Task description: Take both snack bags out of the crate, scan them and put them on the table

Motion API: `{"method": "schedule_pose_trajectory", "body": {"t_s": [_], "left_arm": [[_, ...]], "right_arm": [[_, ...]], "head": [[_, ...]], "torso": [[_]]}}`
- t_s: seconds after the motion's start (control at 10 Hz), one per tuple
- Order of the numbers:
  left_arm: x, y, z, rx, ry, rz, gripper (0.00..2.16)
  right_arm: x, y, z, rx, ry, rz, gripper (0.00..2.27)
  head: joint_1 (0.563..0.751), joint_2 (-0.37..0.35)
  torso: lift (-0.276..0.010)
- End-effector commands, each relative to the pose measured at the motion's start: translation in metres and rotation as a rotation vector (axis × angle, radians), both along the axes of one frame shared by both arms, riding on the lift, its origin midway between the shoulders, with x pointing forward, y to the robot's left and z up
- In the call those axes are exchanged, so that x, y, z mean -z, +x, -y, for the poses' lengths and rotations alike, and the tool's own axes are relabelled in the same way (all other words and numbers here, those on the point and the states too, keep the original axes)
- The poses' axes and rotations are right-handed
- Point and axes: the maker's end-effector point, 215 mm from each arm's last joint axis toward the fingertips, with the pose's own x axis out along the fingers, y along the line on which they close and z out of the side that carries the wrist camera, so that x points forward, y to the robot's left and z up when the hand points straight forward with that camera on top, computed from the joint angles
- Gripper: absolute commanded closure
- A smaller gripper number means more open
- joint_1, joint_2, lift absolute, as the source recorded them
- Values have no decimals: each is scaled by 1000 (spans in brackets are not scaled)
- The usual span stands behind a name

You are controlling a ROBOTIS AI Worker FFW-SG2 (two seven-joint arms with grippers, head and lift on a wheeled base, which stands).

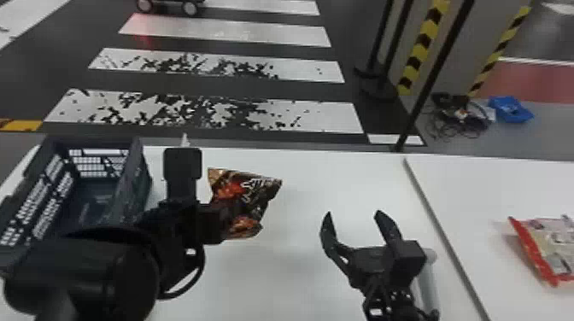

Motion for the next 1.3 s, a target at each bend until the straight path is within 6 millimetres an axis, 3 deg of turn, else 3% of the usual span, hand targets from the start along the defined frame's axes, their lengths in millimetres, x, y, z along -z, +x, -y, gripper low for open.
{"method": "schedule_pose_trajectory", "body": {"t_s": [0.0, 0.5, 0.9, 1.2], "left_arm": [[13, 0, 20, 3, -66, 0, 2142], [41, 1, 45, -31, -183, -7, 2142], [52, 5, 65, -74, -261, -4, 2142], [70, -4, 86, -69, -280, -39, 2142]], "right_arm": [[1, 0, 0, 2, 1, -2, 46], [7, 3, 0, 2, -1, -13, 46], [10, 4, 1, 4, 3, -18, 46], [10, 6, 0, 4, 6, -18, 46]], "head": [[695, -136], [695, -178], [695, -201], [695, -216]], "torso": [[-91], [-91], [-91], [-91]]}}
